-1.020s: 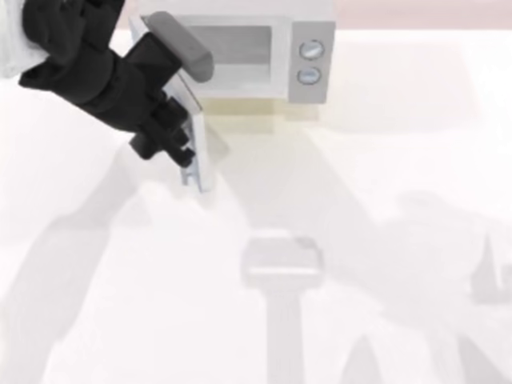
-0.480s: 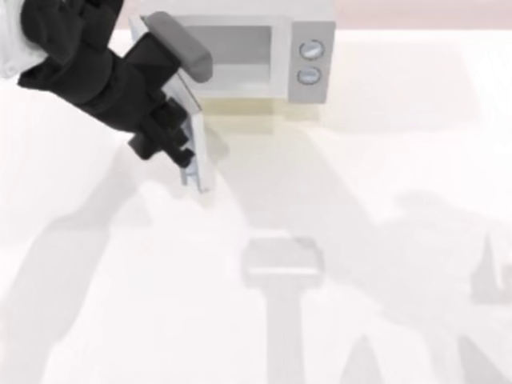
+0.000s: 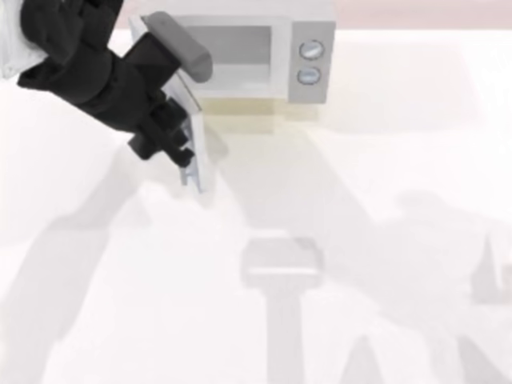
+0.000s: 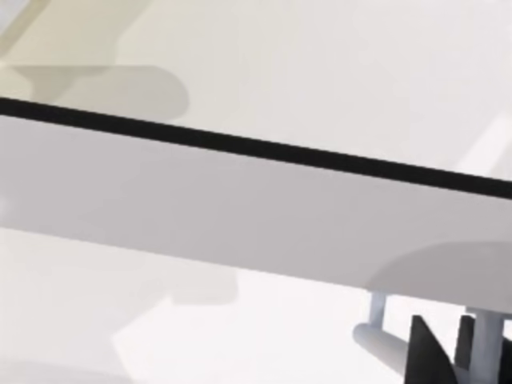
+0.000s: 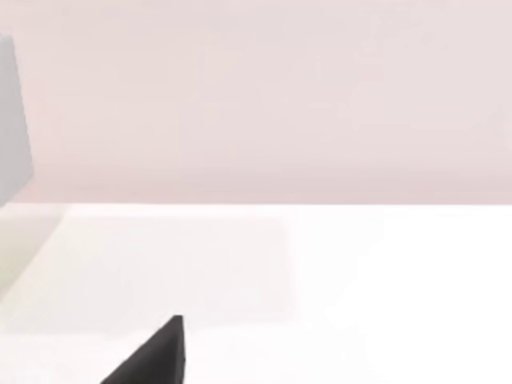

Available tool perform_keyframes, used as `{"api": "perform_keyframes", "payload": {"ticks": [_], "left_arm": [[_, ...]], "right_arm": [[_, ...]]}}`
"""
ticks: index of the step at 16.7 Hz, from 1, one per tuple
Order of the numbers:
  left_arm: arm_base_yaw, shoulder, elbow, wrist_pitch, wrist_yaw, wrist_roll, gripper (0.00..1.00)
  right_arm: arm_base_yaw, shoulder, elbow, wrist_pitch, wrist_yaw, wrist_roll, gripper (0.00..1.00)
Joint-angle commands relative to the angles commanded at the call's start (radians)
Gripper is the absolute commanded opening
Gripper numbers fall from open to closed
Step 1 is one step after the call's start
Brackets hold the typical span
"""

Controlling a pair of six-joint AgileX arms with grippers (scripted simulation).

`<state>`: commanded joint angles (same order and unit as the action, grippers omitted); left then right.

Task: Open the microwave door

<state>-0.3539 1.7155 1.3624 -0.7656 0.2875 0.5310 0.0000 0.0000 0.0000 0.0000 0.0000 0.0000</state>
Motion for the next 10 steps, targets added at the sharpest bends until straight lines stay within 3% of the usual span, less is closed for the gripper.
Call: {"api": "perform_keyframes", "payload": {"ticks": [4, 10], "left_arm": [[0.003, 0.001, 0.000, -0.007, 0.010, 0.013, 0.00], [0.065, -0.004, 0.006, -0.057, 0.072, 0.169, 0.00]], "right_arm": [[0.000, 0.000, 0.000, 0.000, 0.000, 0.000, 1.00], [0.000, 0.000, 0.000, 0.000, 0.000, 0.000, 1.00]]}}
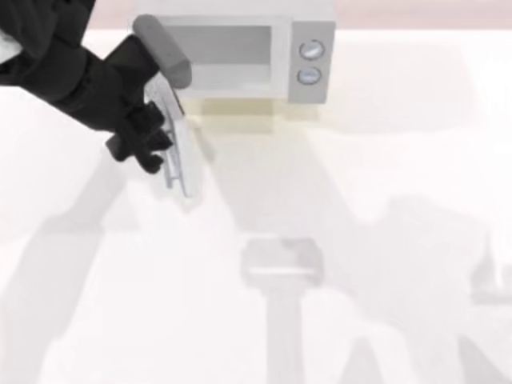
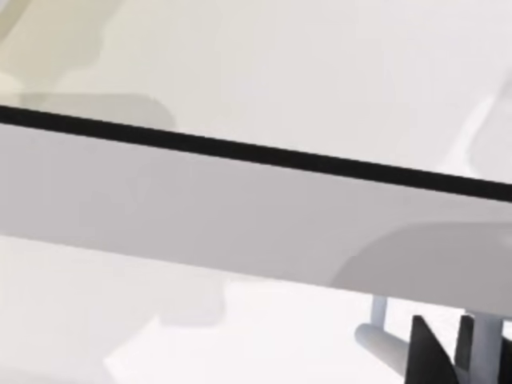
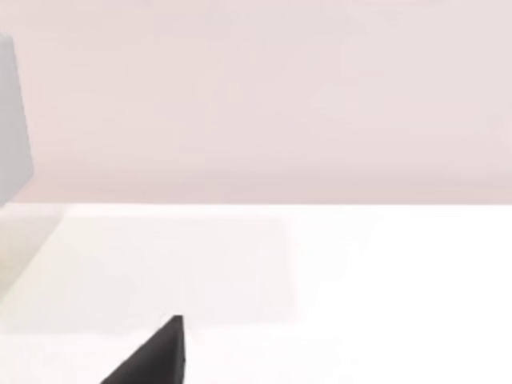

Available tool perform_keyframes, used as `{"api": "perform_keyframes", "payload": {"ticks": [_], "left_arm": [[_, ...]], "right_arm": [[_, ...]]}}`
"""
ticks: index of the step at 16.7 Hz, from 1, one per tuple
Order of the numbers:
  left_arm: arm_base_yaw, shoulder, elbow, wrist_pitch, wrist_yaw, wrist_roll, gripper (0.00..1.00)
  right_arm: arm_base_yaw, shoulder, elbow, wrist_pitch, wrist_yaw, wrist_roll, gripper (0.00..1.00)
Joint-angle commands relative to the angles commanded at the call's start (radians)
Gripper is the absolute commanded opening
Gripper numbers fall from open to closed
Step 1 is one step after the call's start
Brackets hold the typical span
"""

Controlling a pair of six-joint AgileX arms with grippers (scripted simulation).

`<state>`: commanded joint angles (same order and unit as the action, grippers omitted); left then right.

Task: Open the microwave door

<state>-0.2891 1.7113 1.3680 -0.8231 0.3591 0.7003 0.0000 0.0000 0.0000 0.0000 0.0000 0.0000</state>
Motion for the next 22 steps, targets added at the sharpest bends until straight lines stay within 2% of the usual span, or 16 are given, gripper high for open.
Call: {"api": "perform_keyframes", "payload": {"ticks": [22], "left_arm": [[0.013, 0.000, -0.003, -0.013, 0.012, 0.027, 0.00]], "right_arm": [[0.000, 0.000, 0.000, 0.000, 0.000, 0.000, 1.00]]}}
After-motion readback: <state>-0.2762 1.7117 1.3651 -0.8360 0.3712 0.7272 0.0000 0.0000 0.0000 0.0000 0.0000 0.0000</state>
